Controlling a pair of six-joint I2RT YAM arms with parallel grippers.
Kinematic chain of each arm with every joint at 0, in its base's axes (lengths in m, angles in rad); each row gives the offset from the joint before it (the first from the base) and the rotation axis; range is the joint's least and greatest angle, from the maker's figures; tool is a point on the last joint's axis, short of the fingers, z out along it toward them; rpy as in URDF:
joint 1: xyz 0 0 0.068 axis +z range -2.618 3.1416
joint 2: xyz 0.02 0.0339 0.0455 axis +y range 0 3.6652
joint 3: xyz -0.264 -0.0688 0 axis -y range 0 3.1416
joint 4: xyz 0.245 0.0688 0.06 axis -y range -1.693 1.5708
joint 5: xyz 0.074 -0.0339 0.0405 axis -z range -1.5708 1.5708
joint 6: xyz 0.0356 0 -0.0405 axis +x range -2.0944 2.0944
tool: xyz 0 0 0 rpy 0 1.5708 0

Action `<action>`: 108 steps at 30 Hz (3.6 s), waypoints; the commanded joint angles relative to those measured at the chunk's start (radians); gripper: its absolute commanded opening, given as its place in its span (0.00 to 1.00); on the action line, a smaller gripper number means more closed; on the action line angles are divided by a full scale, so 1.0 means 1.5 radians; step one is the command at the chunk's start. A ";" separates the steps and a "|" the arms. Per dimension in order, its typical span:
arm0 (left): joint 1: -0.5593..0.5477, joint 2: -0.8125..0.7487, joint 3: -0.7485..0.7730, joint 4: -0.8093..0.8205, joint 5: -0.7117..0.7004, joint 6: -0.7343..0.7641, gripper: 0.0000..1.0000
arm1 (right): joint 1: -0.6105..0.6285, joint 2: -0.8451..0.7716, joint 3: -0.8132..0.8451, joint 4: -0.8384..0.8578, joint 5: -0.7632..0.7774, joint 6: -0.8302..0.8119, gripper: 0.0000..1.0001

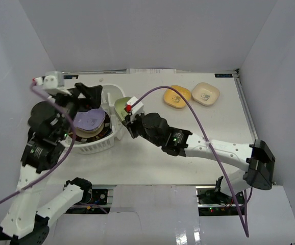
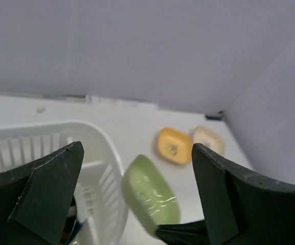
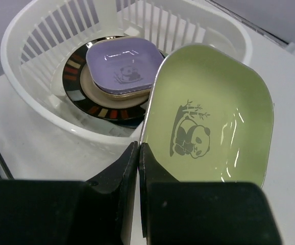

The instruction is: Place the plates into the plastic bin on the countertop

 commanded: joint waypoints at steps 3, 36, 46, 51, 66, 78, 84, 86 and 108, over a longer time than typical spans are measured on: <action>-0.001 -0.113 0.021 0.026 0.037 -0.074 0.98 | 0.007 0.110 0.145 0.043 -0.094 -0.150 0.08; 0.000 -0.192 -0.144 0.080 0.233 -0.093 0.98 | -0.198 0.131 0.109 0.136 -0.130 -0.088 0.34; 0.000 -0.161 -0.284 0.134 0.340 -0.046 0.98 | -0.604 0.208 0.075 -0.011 -0.110 0.017 0.44; 0.000 -0.176 -0.347 0.172 0.339 -0.035 0.98 | -0.672 0.321 0.156 -0.053 -0.115 -0.013 0.52; 0.006 -0.168 -0.358 0.153 0.321 -0.004 0.98 | -0.713 0.384 0.144 -0.089 -0.189 -0.027 0.48; 0.011 -0.175 -0.367 0.148 0.316 -0.006 0.98 | -0.711 0.204 -0.027 -0.061 -0.242 0.050 0.52; 0.012 -0.170 -0.367 0.145 0.320 -0.006 0.98 | -0.683 0.142 -0.102 -0.047 -0.271 0.027 0.66; 0.011 -0.169 -0.367 0.146 0.319 -0.007 0.98 | -0.674 0.167 -0.084 -0.059 -0.260 0.007 0.67; 0.013 -0.220 -0.292 0.168 0.302 -0.048 0.98 | -0.413 0.022 -0.026 -0.141 -0.121 -0.055 0.08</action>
